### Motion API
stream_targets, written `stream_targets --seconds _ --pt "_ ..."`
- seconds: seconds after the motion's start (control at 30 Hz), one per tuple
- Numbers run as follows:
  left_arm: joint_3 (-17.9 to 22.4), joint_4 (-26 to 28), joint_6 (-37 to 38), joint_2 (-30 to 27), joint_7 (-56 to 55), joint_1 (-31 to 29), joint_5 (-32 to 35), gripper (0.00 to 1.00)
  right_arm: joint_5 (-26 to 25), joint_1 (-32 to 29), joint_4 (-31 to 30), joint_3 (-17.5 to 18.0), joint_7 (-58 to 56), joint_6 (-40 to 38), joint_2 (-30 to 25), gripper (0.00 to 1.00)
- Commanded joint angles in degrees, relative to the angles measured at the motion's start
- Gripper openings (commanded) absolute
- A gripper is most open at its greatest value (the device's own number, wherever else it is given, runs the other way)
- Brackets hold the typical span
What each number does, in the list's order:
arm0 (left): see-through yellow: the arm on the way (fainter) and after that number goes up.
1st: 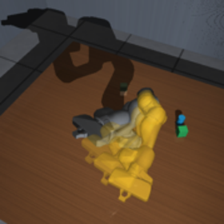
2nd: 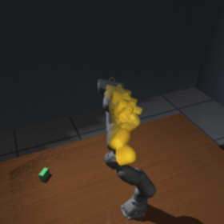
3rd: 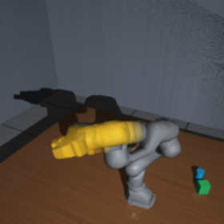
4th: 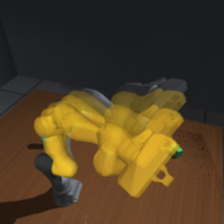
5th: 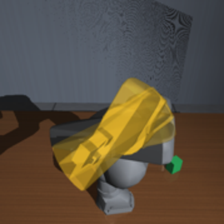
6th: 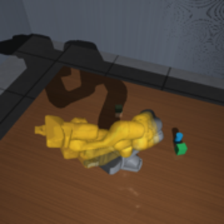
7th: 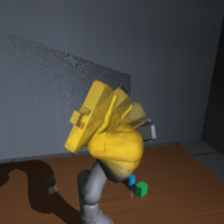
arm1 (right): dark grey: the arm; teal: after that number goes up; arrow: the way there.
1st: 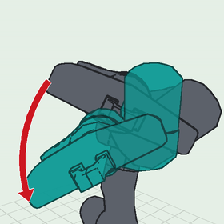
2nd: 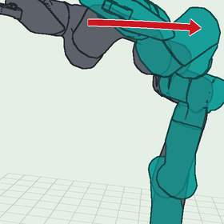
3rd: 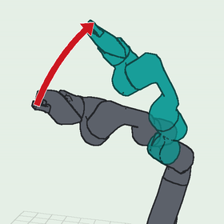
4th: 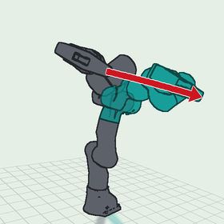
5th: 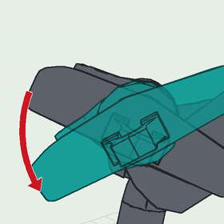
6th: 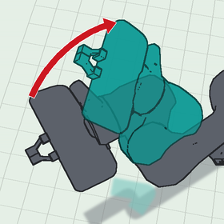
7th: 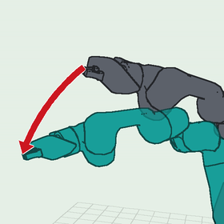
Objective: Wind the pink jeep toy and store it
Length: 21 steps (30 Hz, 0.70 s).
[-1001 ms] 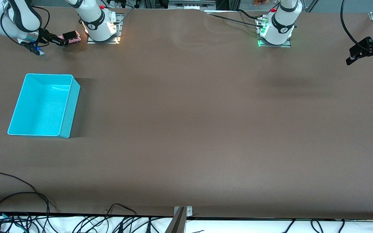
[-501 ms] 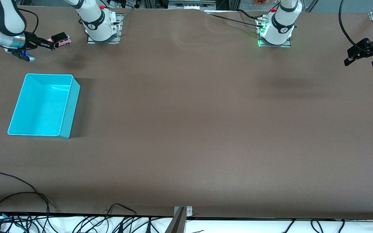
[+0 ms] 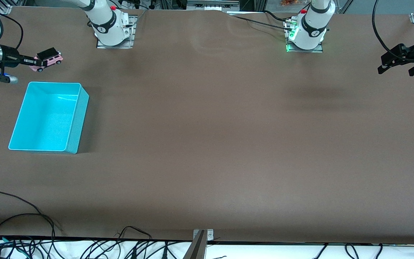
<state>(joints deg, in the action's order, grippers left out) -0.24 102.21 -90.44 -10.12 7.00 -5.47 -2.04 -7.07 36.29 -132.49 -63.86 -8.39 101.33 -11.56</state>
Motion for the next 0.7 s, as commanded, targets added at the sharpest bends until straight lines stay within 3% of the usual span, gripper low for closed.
stream_targets --seconds 0.0,0.2,0.43,0.67 --pt "-0.5 -1.8 1.5 1.0 -0.3 0.1 4.6 1.0 1.5 5.4 5.6 -0.7 -0.7 -2.2 2.2 0.07" --pt "-1.5 -1.3 1.6 1.0 -0.2 0.0 5.4 1.0 4.4 8.0 10.0 -0.8 -5.9 -1.4 7.1 0.07" --pt "-1.5 -1.3 2.3 1.0 -0.1 0.0 5.4 1.0 16.5 6.8 17.4 -0.9 -20.6 -1.9 23.0 0.07" --pt "-1.5 -1.4 2.3 1.0 -0.1 0.0 5.2 1.0 27.3 1.6 23.7 -0.4 -33.3 -2.7 37.1 0.07"
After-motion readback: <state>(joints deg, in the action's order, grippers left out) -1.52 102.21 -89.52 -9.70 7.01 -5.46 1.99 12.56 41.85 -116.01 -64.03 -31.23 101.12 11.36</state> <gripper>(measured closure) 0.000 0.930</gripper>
